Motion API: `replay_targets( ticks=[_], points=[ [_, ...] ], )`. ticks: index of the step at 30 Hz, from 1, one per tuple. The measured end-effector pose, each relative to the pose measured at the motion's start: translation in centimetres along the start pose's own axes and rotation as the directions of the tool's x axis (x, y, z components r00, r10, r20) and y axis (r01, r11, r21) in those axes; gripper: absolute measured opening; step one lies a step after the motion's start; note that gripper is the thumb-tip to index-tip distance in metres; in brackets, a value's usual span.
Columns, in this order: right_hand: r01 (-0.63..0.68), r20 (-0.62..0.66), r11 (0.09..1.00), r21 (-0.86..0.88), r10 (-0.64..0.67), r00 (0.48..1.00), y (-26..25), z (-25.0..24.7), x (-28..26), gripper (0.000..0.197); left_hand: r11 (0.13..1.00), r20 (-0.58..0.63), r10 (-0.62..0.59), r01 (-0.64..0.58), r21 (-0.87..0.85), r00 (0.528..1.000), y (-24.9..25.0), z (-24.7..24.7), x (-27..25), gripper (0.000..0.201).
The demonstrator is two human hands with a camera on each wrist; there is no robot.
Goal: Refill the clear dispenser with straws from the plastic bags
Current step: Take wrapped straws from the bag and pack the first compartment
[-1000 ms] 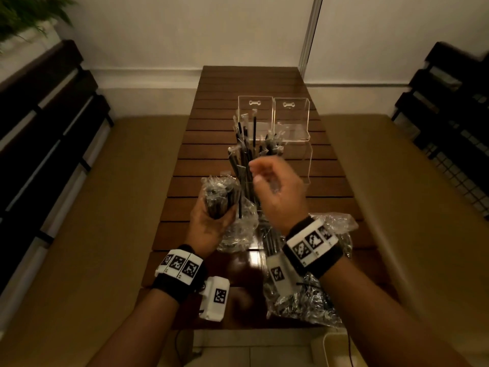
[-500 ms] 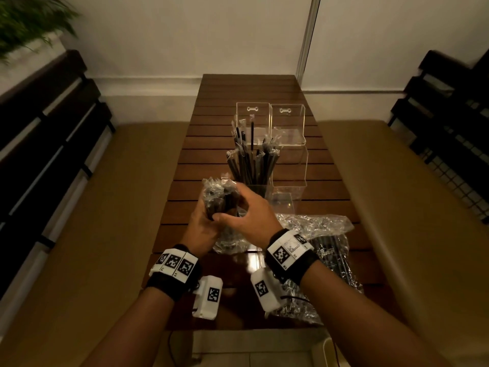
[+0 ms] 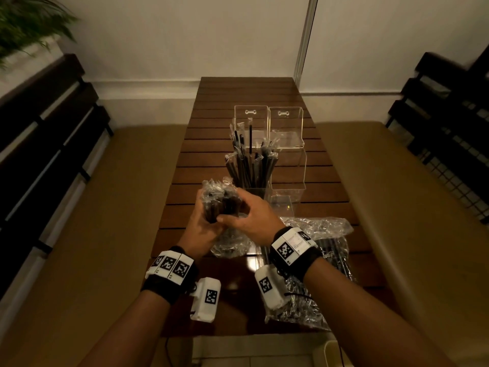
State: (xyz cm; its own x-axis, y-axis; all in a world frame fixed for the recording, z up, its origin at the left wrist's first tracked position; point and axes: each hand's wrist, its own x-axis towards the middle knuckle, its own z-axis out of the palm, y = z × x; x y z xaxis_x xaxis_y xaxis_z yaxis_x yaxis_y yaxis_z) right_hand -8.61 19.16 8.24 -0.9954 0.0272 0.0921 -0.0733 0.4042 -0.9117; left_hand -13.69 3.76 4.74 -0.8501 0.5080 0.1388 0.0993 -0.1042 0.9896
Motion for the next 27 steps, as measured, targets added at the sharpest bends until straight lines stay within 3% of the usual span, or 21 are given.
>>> replay_targets(
  ticks=[4,7,18,23,27],
  points=[
    [0.017,-0.047,0.999,0.037,-0.016,0.999,0.1,-0.8,0.4,0.037,1.0,-0.03,-0.001,0.002,0.029,1.0,-0.1,0.0,0.5,0.074],
    [0.032,-0.09,0.999,0.034,-0.029,0.996,0.0,-1.2,0.4,0.027,0.999,-0.01,-0.02,0.021,0.045,1.0,-0.2,0.2,0.7,0.076],
    [0.111,-0.182,0.993,0.039,-0.102,0.978,-0.9,-0.5,0.0,0.022,0.998,0.04,-0.049,0.047,0.047,0.998,-0.4,0.8,1.3,0.058],
    [0.064,-0.152,0.998,-0.009,-0.065,0.986,-0.4,-0.6,0.2,0.034,0.996,0.012,-0.084,0.085,-0.029,0.996,-0.9,0.2,1.4,0.075],
    [0.06,-0.168,0.998,-0.022,-0.063,0.984,-0.9,-1.2,0.2,0.027,0.992,0.018,-0.12,0.12,-0.025,0.993,-0.8,-0.1,1.5,0.078]
  ],
)
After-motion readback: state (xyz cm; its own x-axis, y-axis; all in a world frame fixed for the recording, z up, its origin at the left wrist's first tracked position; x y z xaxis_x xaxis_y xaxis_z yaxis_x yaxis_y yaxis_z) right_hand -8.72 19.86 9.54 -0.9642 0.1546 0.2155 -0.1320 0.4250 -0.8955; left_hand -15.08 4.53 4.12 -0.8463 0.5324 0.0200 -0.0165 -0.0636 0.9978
